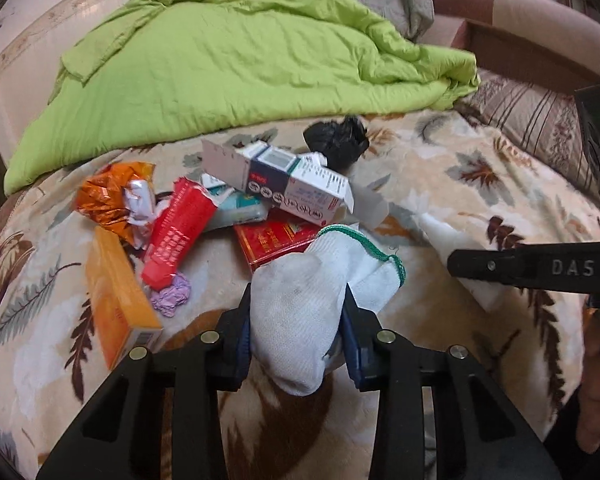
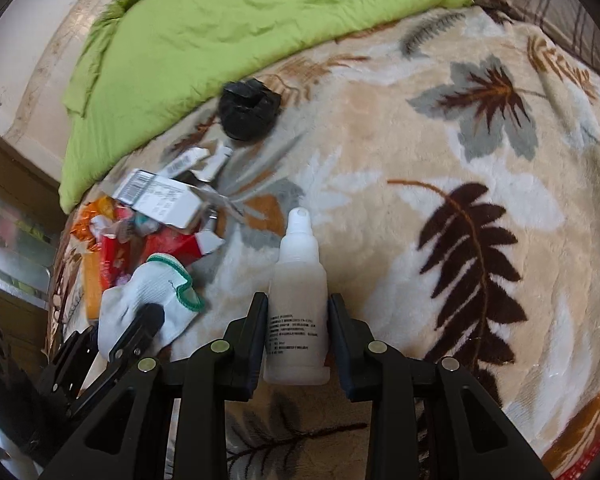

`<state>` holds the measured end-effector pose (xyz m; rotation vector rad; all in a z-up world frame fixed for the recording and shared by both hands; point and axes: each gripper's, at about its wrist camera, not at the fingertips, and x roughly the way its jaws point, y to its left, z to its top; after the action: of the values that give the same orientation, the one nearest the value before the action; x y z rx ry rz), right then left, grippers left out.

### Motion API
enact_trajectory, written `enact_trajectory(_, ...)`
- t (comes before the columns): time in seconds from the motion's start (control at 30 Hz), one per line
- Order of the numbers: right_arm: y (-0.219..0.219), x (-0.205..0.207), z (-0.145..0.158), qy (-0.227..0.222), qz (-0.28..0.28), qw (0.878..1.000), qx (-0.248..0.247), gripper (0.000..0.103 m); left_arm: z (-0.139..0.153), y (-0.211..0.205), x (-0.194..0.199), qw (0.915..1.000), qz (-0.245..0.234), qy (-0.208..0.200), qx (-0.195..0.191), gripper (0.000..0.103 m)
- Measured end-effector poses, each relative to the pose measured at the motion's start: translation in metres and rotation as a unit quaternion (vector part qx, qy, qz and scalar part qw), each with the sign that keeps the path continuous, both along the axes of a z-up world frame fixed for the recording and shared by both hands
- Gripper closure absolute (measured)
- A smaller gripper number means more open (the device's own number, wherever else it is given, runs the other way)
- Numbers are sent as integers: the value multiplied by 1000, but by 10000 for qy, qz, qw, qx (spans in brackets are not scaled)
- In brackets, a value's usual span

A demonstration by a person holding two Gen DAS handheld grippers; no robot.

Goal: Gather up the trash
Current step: 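Grasp the white spray bottle with the right tool while the left tool grasps the white sock, then lift the spray bottle with the right tool while the left tool lifts the sock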

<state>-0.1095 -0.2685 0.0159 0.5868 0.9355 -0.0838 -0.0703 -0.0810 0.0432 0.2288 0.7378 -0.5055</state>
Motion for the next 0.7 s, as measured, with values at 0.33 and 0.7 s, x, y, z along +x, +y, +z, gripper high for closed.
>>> enact_trajectory(0.33,23,-32,38,-964,83,9930,-684,71,33,28,-35,9938,851,-709,64,67)
enact_trajectory(0.7,49,-72,56,-1677,542,9782,-1096,71,43,37,-70,9867,1108,-1122,381,67)
